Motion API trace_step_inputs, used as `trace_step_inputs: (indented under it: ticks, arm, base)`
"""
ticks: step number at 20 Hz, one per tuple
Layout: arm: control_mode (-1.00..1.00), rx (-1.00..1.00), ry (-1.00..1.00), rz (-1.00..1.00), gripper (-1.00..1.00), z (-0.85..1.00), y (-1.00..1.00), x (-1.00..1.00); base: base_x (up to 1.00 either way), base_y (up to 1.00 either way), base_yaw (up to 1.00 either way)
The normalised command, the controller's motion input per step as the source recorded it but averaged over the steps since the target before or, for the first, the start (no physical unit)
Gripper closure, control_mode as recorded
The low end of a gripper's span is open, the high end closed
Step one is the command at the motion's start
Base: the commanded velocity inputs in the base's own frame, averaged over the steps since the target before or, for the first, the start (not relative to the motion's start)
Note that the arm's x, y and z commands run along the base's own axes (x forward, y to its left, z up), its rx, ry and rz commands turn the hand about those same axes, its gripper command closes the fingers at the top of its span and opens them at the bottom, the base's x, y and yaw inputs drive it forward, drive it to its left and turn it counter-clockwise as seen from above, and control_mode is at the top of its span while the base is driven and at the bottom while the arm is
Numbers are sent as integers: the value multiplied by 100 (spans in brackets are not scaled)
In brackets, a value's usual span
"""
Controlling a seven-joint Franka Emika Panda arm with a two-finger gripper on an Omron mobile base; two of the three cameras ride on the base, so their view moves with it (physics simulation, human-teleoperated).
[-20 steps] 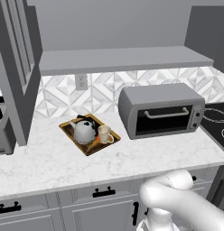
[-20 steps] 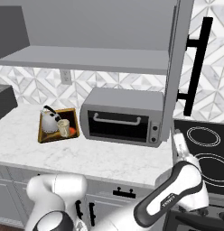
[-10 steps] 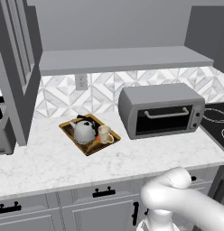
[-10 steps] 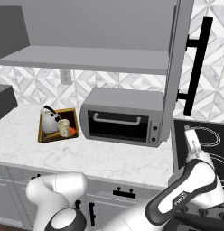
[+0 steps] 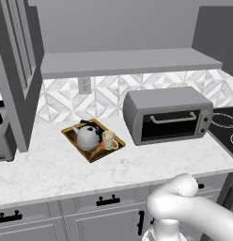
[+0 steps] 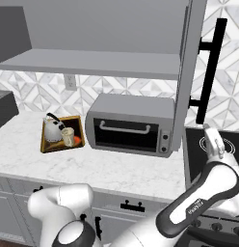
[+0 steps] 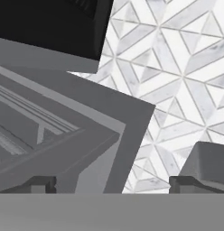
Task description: Pick the kettle from the counter and place it on the tray. Then pick the mug from the cabinet and place it on the tray. Then close the cabinet doors.
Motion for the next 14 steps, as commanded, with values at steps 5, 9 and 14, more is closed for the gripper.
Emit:
trace_step_inputs:
  ticks: [5, 9, 14]
  arm:
    - [-100, -11, 0, 0, -100, 52, 35, -40]
    - [-100, -25, 0, 0, -100, 44, 85, -29]
    - [-100, -29, 2, 0, -100, 47, 100, -5]
  base:
    - [0, 0, 0]
    - [0, 0, 0]
    - [0, 0, 0]
